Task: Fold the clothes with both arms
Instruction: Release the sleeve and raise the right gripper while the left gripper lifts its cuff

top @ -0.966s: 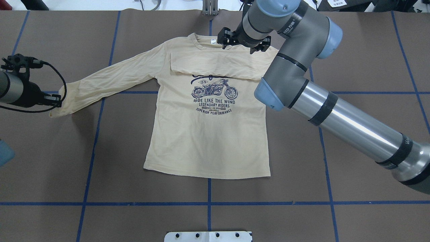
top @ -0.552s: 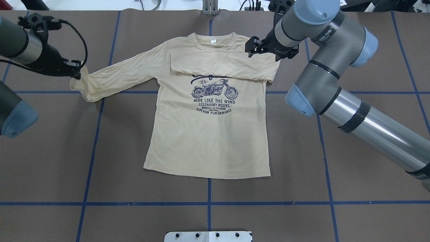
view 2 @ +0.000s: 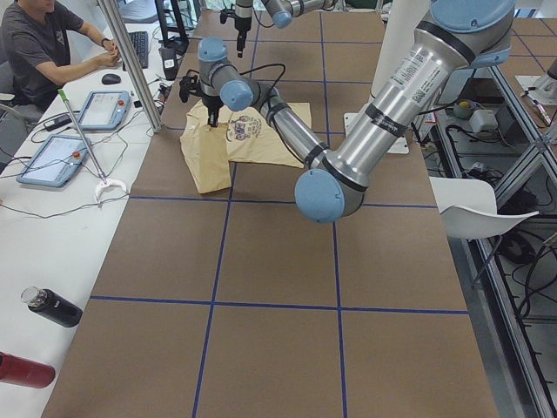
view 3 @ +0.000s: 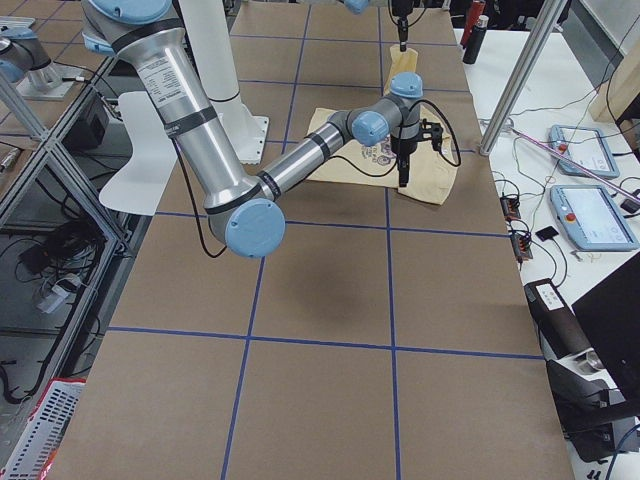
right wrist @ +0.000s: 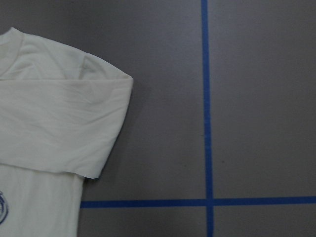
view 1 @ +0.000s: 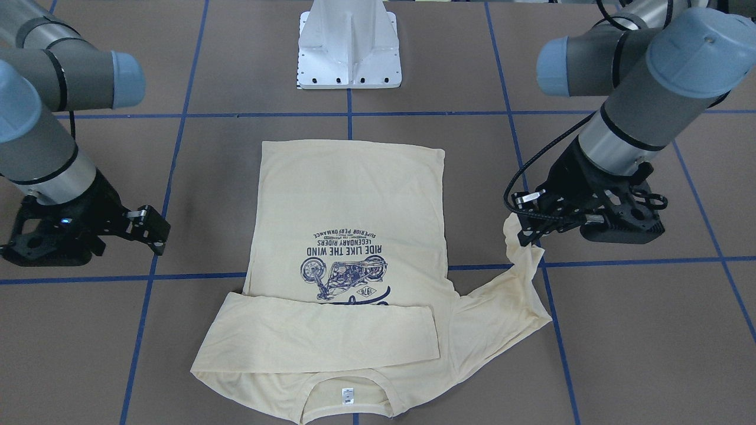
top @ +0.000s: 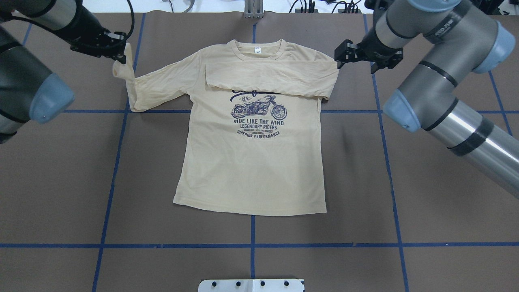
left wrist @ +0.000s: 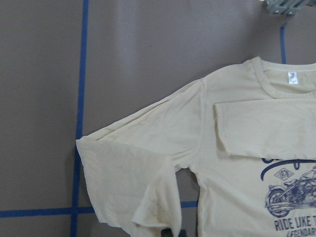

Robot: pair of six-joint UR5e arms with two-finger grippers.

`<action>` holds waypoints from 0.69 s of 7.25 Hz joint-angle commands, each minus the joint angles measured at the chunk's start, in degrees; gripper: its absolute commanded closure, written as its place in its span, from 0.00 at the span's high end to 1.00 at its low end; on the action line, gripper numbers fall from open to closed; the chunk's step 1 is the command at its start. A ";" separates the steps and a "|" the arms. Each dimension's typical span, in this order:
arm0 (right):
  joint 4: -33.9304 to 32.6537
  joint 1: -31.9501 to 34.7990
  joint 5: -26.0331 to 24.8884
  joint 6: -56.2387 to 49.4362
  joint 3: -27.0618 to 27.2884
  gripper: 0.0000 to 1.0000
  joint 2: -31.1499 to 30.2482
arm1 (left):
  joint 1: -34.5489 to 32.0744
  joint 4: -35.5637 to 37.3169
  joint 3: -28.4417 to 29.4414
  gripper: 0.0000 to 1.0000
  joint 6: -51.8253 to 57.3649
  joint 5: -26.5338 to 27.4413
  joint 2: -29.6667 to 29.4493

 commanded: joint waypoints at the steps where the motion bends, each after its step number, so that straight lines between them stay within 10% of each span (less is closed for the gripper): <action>1: -6.11 3.80 2.46 -8.78 4.05 1.00 -3.86 | 0.30 -4.58 10.29 0.00 -6.29 -2.62 -10.92; 5: -5.93 5.39 3.18 -10.83 3.35 1.00 -4.93 | 3.55 -12.96 18.08 0.00 -15.02 -2.98 -17.63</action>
